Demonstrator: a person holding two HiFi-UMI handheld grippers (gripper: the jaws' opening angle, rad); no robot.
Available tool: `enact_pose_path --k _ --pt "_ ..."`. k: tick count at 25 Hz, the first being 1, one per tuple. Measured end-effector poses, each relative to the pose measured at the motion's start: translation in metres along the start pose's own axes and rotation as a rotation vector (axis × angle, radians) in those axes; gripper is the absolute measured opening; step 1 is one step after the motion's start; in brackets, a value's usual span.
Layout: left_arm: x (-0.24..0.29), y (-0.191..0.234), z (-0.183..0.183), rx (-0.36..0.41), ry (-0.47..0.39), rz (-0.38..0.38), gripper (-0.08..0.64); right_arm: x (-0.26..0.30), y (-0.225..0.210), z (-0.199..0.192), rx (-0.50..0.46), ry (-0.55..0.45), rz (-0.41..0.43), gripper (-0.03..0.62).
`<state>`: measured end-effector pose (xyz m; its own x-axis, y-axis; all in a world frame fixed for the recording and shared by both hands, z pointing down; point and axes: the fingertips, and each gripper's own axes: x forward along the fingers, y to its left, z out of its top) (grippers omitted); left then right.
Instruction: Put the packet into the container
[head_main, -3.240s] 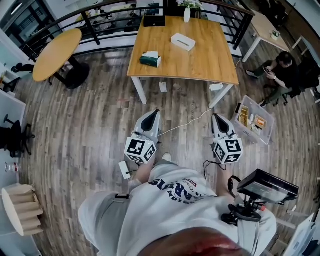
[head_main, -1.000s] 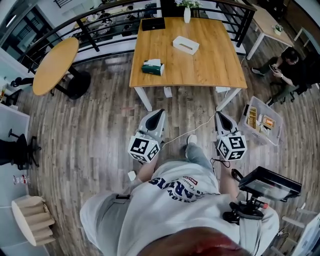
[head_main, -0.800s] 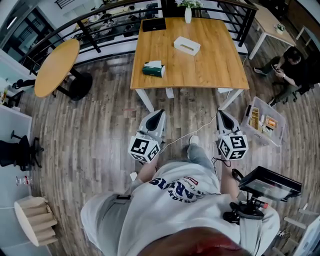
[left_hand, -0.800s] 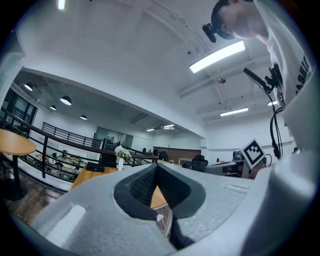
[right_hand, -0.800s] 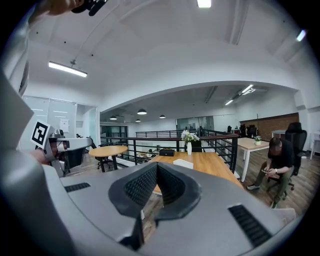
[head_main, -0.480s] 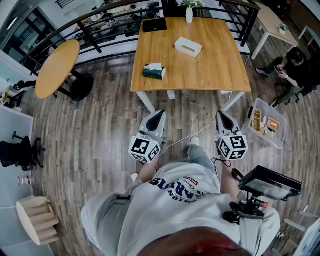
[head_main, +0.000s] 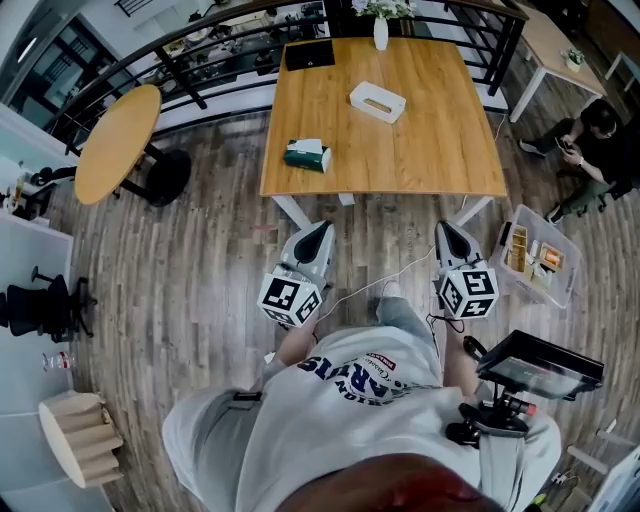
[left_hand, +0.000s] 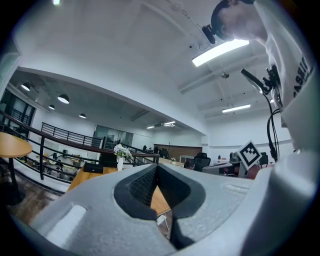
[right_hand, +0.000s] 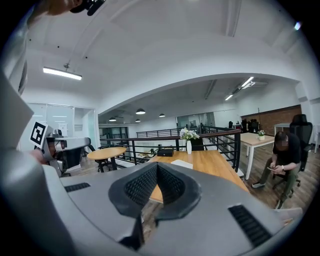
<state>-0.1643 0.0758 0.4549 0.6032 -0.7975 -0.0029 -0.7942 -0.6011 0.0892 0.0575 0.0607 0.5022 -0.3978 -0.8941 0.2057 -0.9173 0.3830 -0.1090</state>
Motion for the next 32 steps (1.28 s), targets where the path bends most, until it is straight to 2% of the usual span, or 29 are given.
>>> enact_pose_path --k 14,24,32 --pt "0.094 0.002 0.022 0.031 -0.013 0.036 -0.002 0.061 -0.082 0.036 0.002 -0.022 0.044 0.006" --pt "0.145 -0.001 0.019 0.014 0.001 0.066 -0.002 0.096 -0.12 0.027 0.033 0.009 0.104 0.006" --pt "0.161 -0.011 0.013 0.014 0.009 0.077 -0.002 0.114 -0.138 0.018 0.031 0.034 0.143 0.006"
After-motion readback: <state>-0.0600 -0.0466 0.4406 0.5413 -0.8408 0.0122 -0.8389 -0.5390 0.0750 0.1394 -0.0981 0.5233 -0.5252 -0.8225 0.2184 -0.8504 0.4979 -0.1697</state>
